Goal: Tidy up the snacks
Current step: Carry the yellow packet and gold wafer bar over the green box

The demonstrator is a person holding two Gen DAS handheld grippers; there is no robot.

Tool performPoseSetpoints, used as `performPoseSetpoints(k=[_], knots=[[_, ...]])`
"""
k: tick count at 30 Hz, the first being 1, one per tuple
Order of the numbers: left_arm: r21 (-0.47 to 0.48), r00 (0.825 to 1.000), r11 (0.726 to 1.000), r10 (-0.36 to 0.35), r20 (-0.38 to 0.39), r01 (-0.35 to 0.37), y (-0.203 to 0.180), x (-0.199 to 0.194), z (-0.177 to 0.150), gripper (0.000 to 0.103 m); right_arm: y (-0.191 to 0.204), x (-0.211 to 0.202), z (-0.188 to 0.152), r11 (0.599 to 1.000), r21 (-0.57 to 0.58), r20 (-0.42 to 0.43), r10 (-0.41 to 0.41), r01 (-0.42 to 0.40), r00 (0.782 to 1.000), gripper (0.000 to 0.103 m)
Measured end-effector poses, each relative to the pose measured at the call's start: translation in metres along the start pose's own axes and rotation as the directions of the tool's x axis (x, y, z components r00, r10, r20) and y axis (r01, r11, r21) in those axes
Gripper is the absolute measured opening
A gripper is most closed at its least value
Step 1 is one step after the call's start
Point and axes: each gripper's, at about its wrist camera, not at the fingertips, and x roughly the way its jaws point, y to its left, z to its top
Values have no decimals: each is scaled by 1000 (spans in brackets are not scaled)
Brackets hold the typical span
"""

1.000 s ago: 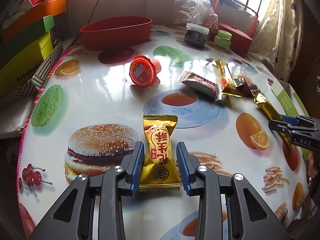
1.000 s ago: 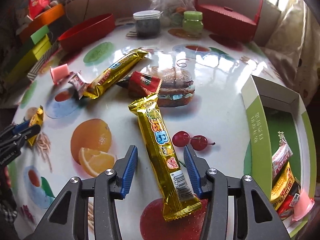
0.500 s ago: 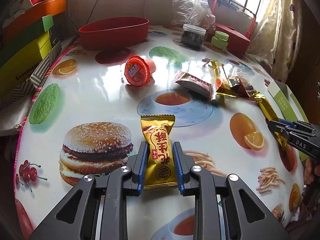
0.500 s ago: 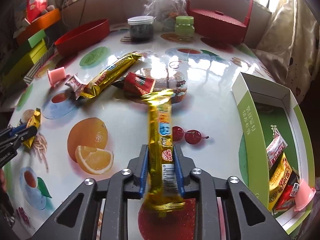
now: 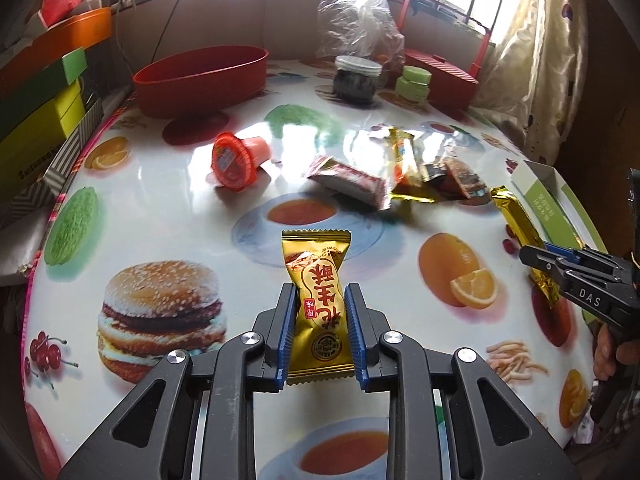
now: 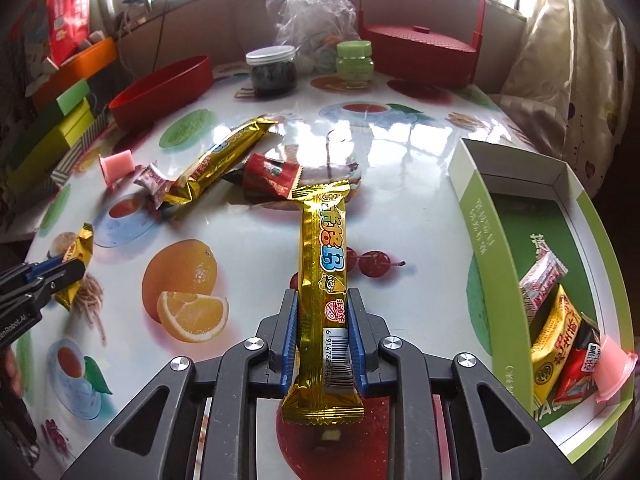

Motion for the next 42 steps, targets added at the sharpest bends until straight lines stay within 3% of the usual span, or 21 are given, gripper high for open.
performPoseSetpoints(k=[22, 42], knots=[[137, 992, 984, -120, 39, 113, -76, -8, 33, 26, -24, -45, 0, 997, 76, 76, -13, 7, 997, 22], [254, 969, 941, -242, 46, 223, -150, -11, 59, 26, -55, -78, 1, 987, 159, 131, -51, 30, 990, 22]])
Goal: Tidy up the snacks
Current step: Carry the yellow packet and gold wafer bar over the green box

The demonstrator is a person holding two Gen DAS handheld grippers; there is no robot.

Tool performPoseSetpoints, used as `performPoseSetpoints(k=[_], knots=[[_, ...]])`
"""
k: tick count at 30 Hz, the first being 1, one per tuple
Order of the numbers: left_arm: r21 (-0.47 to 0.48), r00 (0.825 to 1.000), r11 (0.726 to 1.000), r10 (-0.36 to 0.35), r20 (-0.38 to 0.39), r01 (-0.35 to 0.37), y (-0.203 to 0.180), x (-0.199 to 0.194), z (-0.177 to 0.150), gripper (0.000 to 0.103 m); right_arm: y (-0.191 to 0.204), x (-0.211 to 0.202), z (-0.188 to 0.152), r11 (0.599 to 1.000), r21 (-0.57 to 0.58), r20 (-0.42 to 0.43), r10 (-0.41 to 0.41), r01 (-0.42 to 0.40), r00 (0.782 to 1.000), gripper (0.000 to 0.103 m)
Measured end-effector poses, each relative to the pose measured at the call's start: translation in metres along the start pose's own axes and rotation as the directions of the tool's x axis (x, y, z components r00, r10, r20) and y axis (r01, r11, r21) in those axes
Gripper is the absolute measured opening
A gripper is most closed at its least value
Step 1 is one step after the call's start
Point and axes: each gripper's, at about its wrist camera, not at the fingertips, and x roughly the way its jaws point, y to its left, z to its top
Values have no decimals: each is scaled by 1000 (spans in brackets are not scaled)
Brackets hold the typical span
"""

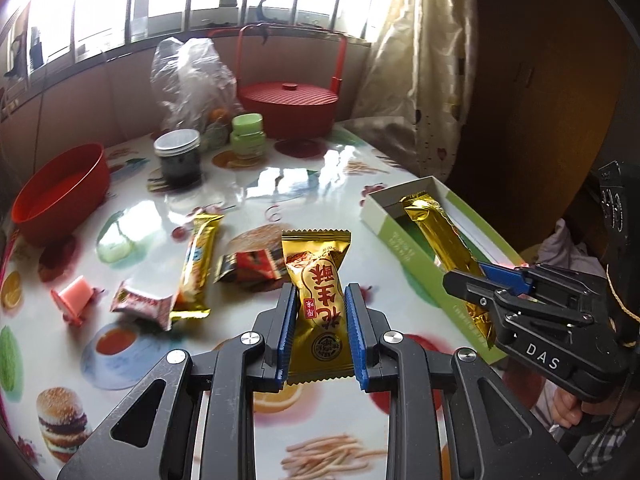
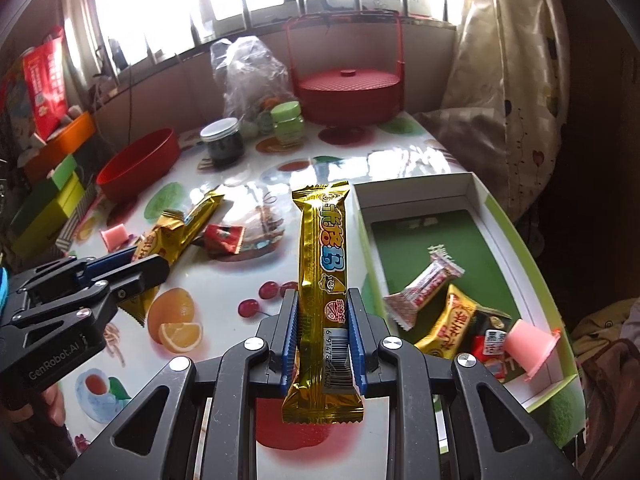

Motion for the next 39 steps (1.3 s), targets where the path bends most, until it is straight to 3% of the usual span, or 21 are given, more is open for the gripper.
performPoseSetpoints(k=[24, 39], knots=[[63, 986, 984, -162, -39, 165, -72, 39, 31, 26, -67, -23, -18, 982, 115, -10, -148, 148, 989, 22], [71, 973, 974, -207, -104, 215, -103, 76, 38, 26, -104, -16, -34, 958, 184, -58, -212, 219, 976, 22]])
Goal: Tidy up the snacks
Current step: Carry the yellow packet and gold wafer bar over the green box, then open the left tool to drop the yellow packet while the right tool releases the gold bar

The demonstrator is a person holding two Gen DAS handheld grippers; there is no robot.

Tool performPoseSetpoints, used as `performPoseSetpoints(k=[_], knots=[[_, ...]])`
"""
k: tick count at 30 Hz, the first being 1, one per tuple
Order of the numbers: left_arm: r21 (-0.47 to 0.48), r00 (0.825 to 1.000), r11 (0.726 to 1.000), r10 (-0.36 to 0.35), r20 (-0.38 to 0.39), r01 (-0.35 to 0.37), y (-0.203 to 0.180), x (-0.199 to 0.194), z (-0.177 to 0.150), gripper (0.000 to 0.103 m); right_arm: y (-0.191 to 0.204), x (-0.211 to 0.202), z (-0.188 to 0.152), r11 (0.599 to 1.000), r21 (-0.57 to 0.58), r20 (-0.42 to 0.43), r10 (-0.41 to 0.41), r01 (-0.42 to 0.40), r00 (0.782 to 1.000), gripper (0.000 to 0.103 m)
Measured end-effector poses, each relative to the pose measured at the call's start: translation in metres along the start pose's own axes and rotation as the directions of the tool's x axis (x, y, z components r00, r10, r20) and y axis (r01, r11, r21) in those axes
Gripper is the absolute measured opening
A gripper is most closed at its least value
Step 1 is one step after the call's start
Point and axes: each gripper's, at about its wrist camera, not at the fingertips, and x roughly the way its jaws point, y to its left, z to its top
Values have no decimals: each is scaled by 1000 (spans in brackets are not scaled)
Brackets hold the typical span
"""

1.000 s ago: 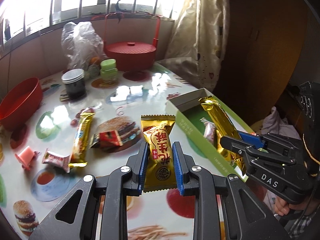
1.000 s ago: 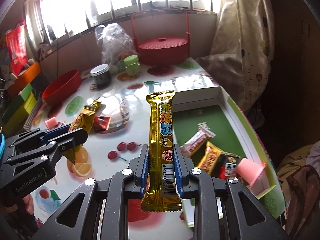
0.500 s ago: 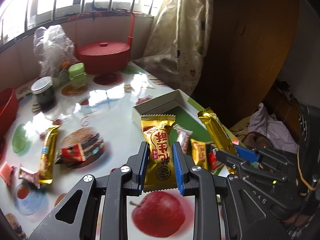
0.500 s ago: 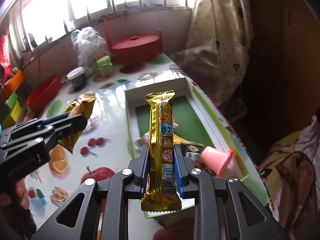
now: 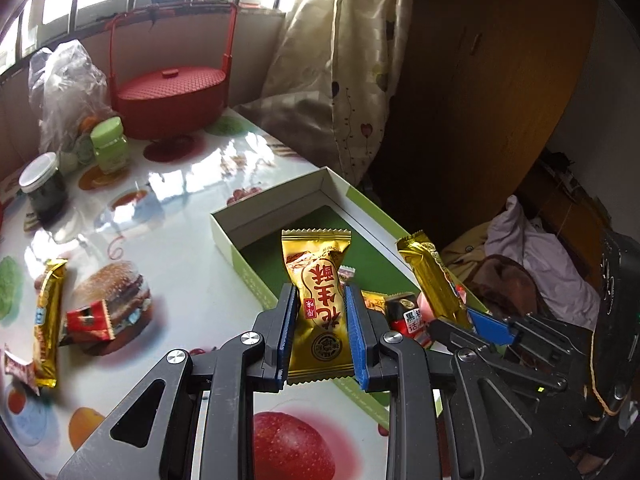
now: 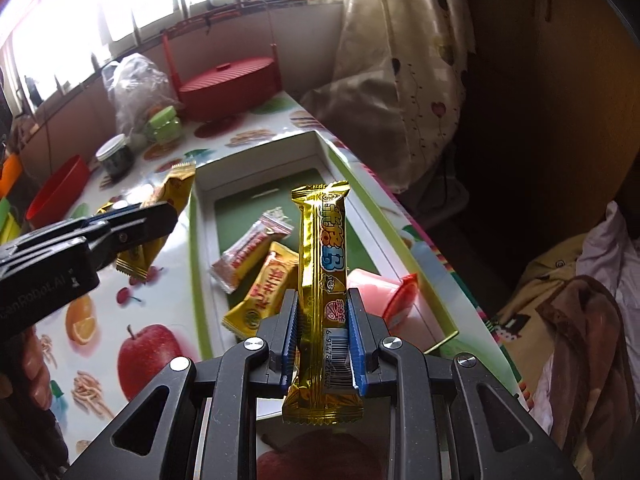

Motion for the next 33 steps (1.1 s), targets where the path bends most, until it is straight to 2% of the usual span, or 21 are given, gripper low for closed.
performPoseSetpoints(k=[13, 33], knots=[[24, 999, 1000, 3, -54, -2, -13, 29, -2, 26, -9, 8, 1, 998, -14, 1, -58, 58, 998, 22], [22, 995, 1000, -2, -100, 4, -15, 48, -5, 26, -7, 12, 5, 999, -41, -16, -31, 30, 999, 22]])
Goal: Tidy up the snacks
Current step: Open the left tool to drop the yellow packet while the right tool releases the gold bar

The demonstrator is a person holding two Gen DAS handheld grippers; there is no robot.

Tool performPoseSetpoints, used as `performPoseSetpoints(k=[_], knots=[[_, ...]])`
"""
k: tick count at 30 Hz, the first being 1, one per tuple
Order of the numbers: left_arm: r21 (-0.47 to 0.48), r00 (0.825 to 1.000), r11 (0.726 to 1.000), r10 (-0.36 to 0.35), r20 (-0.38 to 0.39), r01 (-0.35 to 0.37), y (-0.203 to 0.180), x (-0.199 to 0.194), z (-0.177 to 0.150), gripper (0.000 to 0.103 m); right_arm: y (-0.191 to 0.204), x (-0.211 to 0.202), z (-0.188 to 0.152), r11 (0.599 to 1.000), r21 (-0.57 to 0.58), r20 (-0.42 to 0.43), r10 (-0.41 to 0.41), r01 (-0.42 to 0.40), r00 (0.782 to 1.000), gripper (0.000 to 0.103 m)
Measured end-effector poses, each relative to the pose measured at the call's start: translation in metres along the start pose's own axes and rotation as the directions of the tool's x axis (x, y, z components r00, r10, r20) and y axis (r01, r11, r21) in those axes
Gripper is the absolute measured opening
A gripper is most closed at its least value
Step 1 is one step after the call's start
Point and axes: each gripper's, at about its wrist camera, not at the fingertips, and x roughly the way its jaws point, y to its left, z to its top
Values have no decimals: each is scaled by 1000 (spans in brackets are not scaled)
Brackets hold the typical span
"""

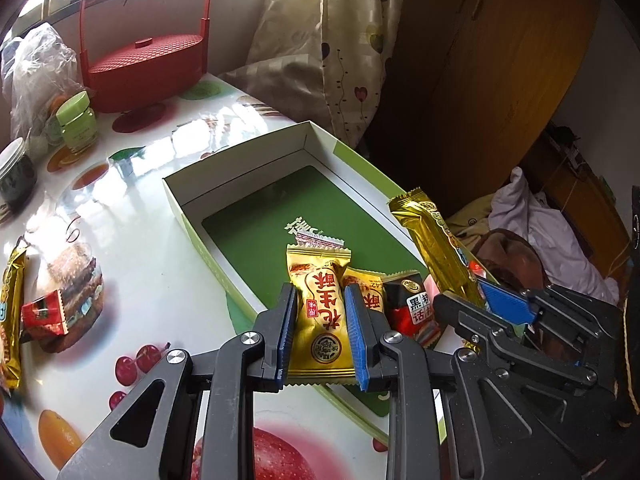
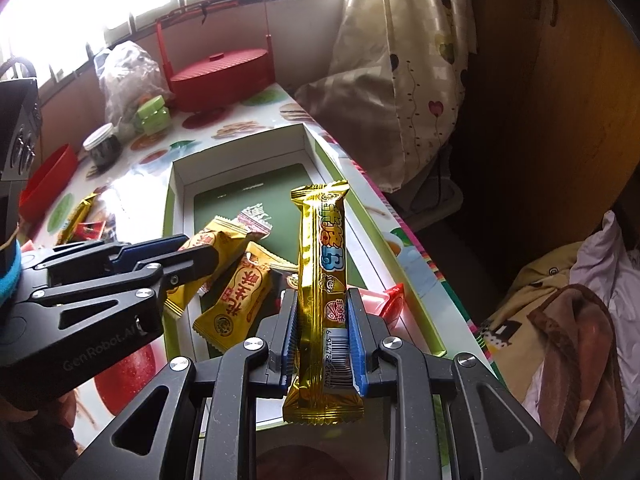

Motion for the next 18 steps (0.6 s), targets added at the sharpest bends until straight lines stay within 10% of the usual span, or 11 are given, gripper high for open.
performPoseSetpoints(k=[18], knots=[[0, 1000, 1000, 8, -11, -8, 1, 2, -2, 29, 3, 1, -1, 1000, -4, -1, 9, -9, 1000, 25]])
